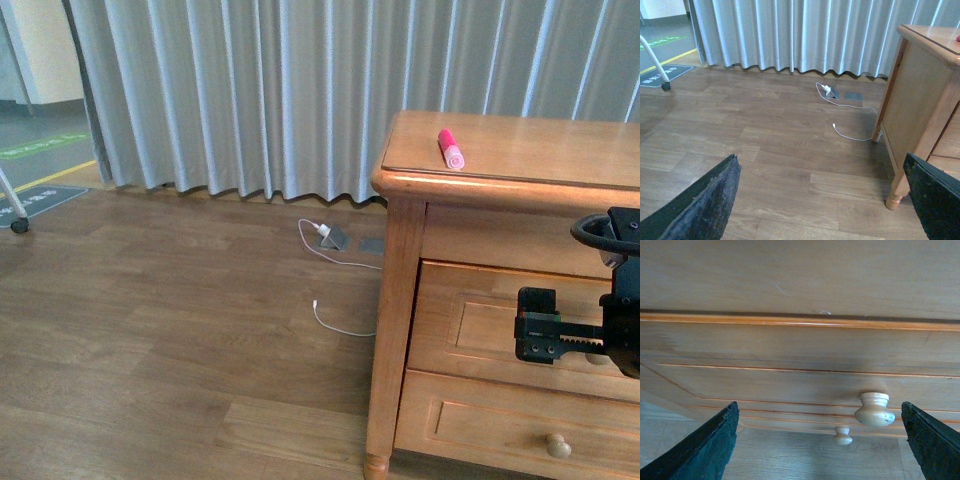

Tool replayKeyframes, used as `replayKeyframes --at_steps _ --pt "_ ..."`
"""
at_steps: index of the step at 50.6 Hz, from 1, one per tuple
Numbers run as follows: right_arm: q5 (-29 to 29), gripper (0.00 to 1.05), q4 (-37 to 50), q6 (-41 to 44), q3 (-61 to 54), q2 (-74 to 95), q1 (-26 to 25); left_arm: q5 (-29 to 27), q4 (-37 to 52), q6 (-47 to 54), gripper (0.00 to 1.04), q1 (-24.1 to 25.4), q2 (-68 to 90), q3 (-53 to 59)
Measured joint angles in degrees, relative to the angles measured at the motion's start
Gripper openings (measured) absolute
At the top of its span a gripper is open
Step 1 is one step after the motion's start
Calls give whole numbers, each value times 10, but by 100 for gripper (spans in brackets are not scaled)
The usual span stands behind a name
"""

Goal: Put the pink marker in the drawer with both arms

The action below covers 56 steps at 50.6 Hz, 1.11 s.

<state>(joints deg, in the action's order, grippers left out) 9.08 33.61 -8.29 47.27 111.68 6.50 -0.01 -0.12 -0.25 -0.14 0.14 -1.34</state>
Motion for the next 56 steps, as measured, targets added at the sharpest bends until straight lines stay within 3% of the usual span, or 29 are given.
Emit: replayKeyframes --at_steps 47,56 --pt "9 96 37 16 45 93 -35 0 0 0 99 0 0 0" --pt "7 73 48 16 45 94 -39 0 0 0 99 0 0 0"
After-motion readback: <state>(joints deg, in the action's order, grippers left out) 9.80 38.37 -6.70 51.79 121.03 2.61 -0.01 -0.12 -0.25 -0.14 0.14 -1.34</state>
